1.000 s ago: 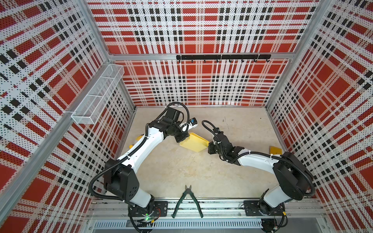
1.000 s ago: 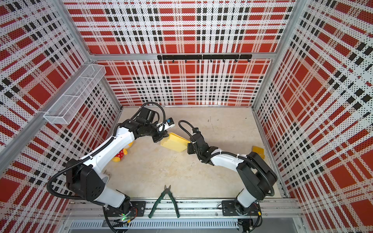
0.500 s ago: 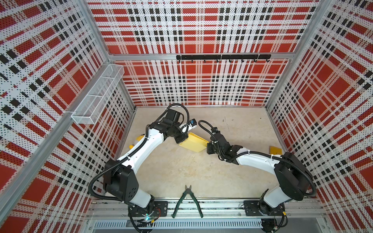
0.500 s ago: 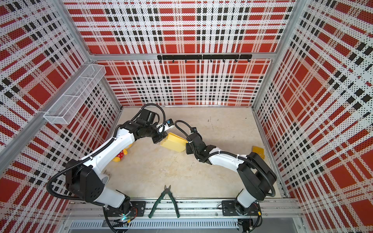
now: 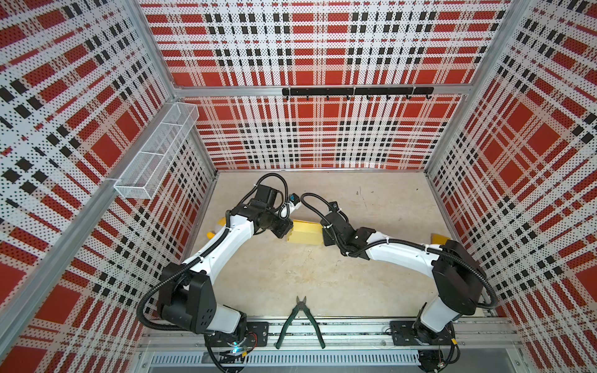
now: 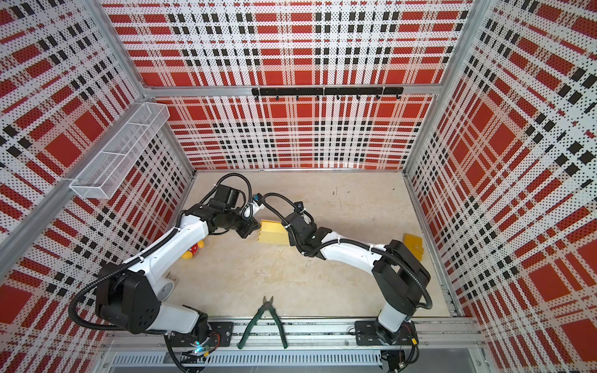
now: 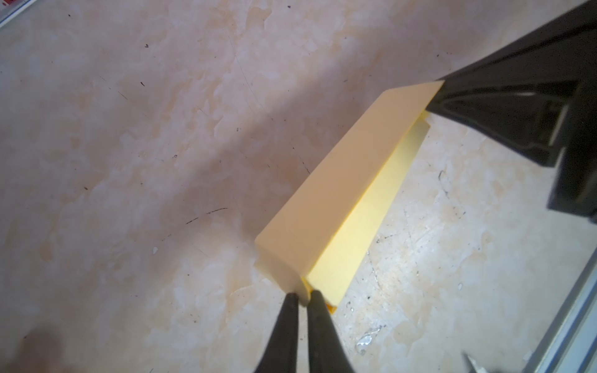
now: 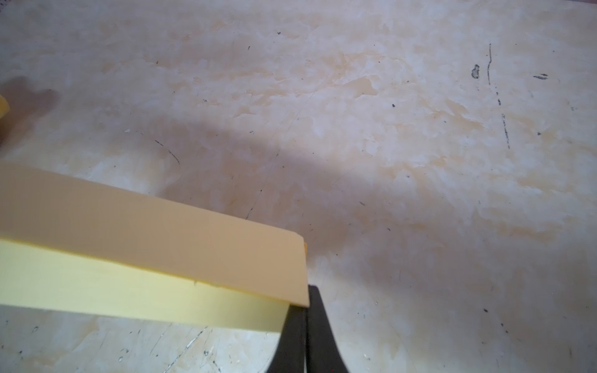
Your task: Fold the paper box
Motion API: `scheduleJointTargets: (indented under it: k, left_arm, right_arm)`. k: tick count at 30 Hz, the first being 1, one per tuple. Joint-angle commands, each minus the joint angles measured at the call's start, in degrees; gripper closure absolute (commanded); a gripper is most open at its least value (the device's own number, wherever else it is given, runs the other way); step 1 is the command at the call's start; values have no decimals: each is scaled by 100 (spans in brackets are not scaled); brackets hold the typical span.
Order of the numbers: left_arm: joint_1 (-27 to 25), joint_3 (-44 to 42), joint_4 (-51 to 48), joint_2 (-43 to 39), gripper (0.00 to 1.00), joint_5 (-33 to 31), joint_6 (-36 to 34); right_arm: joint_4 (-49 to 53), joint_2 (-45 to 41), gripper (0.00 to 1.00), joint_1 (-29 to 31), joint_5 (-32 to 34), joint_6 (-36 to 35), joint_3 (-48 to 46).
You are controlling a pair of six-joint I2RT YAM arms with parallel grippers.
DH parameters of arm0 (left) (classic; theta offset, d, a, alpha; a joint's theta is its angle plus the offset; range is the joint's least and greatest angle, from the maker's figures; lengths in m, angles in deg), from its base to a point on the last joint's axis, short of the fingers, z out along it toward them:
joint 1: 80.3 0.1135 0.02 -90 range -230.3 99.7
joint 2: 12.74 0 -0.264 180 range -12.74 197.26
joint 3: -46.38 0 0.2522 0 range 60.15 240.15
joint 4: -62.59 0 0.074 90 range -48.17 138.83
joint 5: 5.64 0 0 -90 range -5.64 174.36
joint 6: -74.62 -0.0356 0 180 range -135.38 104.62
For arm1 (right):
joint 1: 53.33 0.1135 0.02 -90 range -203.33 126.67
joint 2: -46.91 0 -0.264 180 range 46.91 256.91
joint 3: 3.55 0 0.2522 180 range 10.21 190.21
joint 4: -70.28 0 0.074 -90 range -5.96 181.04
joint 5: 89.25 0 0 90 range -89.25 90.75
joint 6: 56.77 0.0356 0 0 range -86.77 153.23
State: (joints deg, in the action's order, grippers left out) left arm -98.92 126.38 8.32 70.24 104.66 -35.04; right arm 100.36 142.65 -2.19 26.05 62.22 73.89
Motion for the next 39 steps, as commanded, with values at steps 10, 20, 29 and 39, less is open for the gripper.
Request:
scheduleJointTargets:
  k: [10,20,29,39]
  left_arm:
    - [382,142,-139,-40,93,935,1194]
    - [440,184,-264,40,96,693,913]
    - [468,188,-185,181,98,611,1037]
    - [462,21,50,497,98,839,1346]
  right_arm:
    - [-47,78,100,174,138,-165,221]
    - [41,30,100,169,-73,-225,400]
    - [504,137,100,-74,-753,-186,795]
    - [636,576,100,-188,-1061,-150,1169]
